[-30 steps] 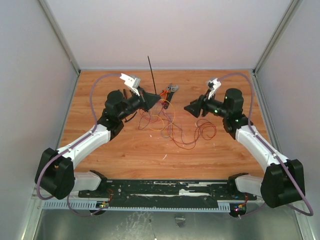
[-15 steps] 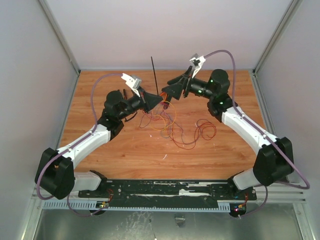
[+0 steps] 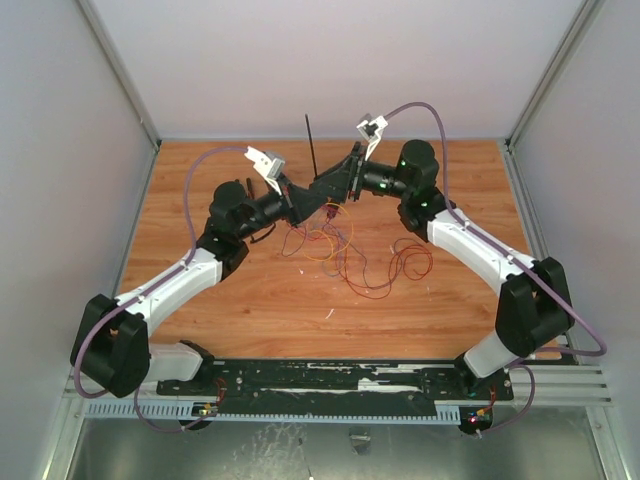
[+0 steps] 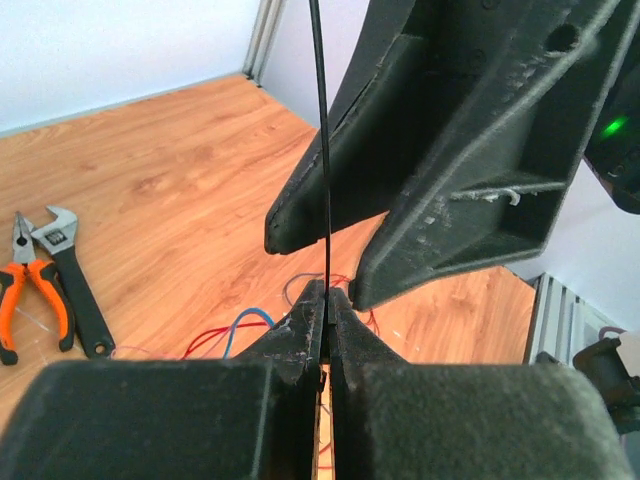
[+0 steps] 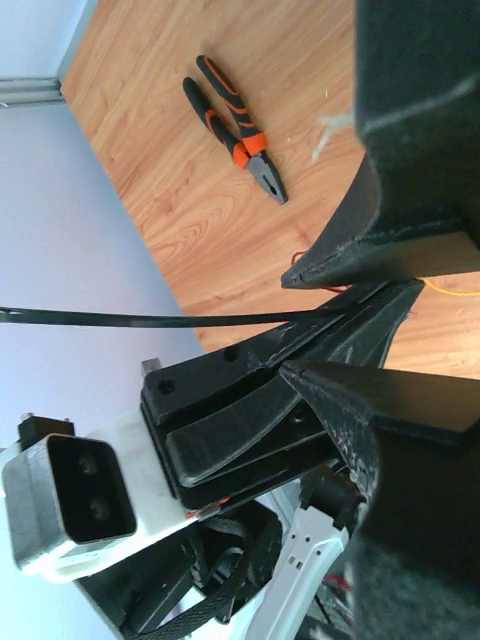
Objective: Zip-tie the wires
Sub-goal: Adjust the ribbon.
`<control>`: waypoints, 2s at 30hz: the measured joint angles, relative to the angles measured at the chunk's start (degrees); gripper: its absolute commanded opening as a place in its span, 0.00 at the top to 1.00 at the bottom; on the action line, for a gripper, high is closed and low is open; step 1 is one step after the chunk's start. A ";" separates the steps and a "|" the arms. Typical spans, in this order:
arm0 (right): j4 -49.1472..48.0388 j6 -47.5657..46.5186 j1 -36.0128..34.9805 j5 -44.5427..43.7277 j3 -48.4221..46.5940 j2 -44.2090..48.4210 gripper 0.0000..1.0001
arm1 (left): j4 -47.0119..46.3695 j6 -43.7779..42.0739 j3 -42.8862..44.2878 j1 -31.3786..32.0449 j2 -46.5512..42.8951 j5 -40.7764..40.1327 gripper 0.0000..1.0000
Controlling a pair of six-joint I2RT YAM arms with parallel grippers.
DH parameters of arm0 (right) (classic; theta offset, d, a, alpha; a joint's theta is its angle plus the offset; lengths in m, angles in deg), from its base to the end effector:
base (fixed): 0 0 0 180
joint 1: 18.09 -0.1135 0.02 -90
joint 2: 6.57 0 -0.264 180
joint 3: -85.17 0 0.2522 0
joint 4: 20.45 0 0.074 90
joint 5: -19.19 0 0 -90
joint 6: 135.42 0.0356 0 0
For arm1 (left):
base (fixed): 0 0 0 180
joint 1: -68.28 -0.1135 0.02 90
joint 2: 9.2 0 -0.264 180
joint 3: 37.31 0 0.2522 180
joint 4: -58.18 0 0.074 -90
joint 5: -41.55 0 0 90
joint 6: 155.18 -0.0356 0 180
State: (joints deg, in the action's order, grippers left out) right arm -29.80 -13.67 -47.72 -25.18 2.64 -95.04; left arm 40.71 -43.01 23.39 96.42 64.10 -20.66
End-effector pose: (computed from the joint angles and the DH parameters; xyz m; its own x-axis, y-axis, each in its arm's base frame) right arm 0.3025 0.2013 0.3572 -0.4644 0.1592 -0.8712 -0.8486 0.2014 0.4891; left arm 0.2526 -0.1539 0.3203 -0.2427 -0.2488 -0.9377 0.7940 0.5044 -0.3393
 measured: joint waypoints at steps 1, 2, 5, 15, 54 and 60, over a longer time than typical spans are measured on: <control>-0.37 0.13 0.00 0.24 -0.26 -0.31 0.75 | 0.00 0.02 0.00 0.11 0.11 0.02 1.00; -0.59 0.24 0.00 0.35 -0.39 -0.50 0.80 | 0.02 0.00 0.00 0.20 0.17 0.02 1.00; -0.94 0.79 0.00 0.72 -0.46 -1.05 0.96 | -0.09 0.09 0.00 0.28 0.24 0.15 1.00; 2.93 -1.11 0.00 0.70 -3.89 -1.53 1.00 | -2.64 0.87 -0.02 0.39 0.26 -0.09 0.90; 19.67 -5.86 -0.13 -1.05 -15.61 -3.32 1.00 | -12.46 1.20 -1.62 2.36 4.42 -3.34 0.91; 19.80 -6.58 1.97 -1.95 -13.20 -0.68 0.68 | -9.03 1.77 -0.26 3.30 6.27 -3.04 0.91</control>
State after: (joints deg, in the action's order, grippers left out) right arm -10.00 -20.25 -45.75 -27.13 -10.57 -95.72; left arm 31.69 -41.24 23.13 99.72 70.37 -23.70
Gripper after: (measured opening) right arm 0.207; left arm 0.087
